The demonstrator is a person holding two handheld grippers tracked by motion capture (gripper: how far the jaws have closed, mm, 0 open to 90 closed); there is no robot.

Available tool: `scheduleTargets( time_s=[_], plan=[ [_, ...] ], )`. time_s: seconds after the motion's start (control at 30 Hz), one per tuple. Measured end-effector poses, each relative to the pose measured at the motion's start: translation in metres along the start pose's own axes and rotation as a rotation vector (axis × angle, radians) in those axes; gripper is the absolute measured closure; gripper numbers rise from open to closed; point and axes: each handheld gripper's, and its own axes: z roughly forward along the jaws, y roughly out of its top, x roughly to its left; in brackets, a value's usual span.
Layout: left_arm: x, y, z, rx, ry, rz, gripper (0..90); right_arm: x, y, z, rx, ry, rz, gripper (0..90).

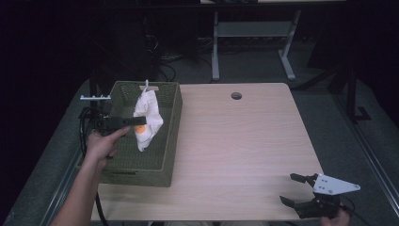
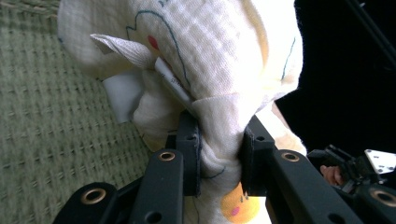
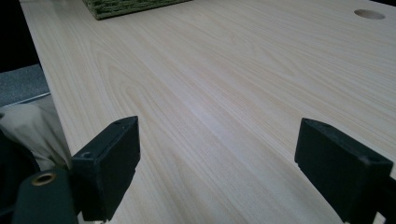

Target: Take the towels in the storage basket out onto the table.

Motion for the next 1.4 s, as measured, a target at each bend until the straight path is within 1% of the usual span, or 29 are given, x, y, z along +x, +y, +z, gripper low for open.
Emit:
scheduleTargets(
  time_s=[0.03, 0.07, 0.13, 0.17, 0.23, 0.33, 0.37, 0.47, 0.53, 0.7, 0.77, 0.87, 0.9, 1.0, 1.03, 1.13, 1.2, 1.4],
  plan=[
    [0.000, 0.000, 0.001, -0.005, -0.010, -0.002, 73.5, 0.000, 0.000, 0.000, 0.000, 0.000, 0.000, 13.8],
    [0.000, 0.000, 0.001, -0.005, -0.010, -0.002, 73.5, 0.000, 0.000, 0.000, 0.001, 0.000, 0.001, 13.8],
    [-0.001, 0.000, 0.002, -0.013, -0.019, 0.001, 73.5, 0.000, 0.000, 0.000, 0.002, 0.001, 0.002, 13.8],
    [-0.002, 0.001, 0.003, -0.020, -0.031, -0.001, 73.5, 0.000, 0.000, 0.000, 0.001, 0.002, 0.002, 13.8],
    [-0.003, 0.002, 0.003, -0.023, -0.038, 0.001, 73.5, 0.000, 0.000, 0.000, 0.000, 0.002, 0.001, 13.8],
    [-0.006, 0.004, 0.005, -0.030, -0.055, 0.008, 73.5, 0.000, 0.000, 0.000, 0.000, 0.003, 0.001, 13.8],
    [-0.009, 0.006, 0.005, -0.028, -0.054, 0.015, 73.5, 0.000, 0.000, 0.000, -0.002, 0.004, 0.001, 13.8],
    [-0.012, 0.007, 0.008, -0.030, -0.065, 0.017, 73.5, 0.000, 0.000, -0.001, -0.006, 0.003, 0.000, 13.8],
    [-0.014, 0.007, 0.010, -0.037, -0.080, 0.016, 73.5, 0.000, 0.000, -0.001, -0.005, 0.004, -0.001, 13.8],
    [-0.018, 0.008, 0.014, -0.030, -0.090, 0.021, 73.5, 0.000, 0.000, -0.001, -0.006, 0.005, -0.002, 13.8],
    [-0.020, 0.009, 0.016, -0.030, -0.093, 0.028, 73.5, 0.000, 0.000, -0.001, -0.005, 0.005, -0.001, 13.8],
    [-0.025, 0.010, 0.020, -0.015, -0.084, 0.047, 73.5, 0.000, 0.000, -0.001, -0.003, 0.006, 0.003, 13.8],
    [-0.026, 0.010, 0.021, -0.012, -0.082, 0.051, 73.5, 0.000, 0.000, 0.000, -0.006, 0.007, -0.005, 13.8],
    [-0.030, 0.011, 0.026, -0.005, -0.085, 0.066, 73.5, 0.000, 0.001, 0.000, -0.007, 0.006, -0.005, 13.8],
    [-0.031, 0.011, 0.028, -0.003, -0.087, 0.065, 73.5, 0.000, 0.001, 0.000, -0.007, 0.007, -0.004, 13.8],
    [-0.037, 0.012, 0.032, 0.003, -0.090, 0.079, 73.5, 0.001, 0.001, -0.001, -0.009, 0.006, -0.001, 13.8],
    [-0.042, 0.014, 0.036, 0.000, -0.104, 0.084, 73.5, 0.000, 0.000, -0.002, -0.011, 0.006, -0.003, 13.8],
    [-0.053, 0.017, 0.046, 0.020, -0.109, 0.105, 73.5, 0.001, 0.001, -0.002, -0.013, 0.006, 0.001, 13.8]
  ],
)
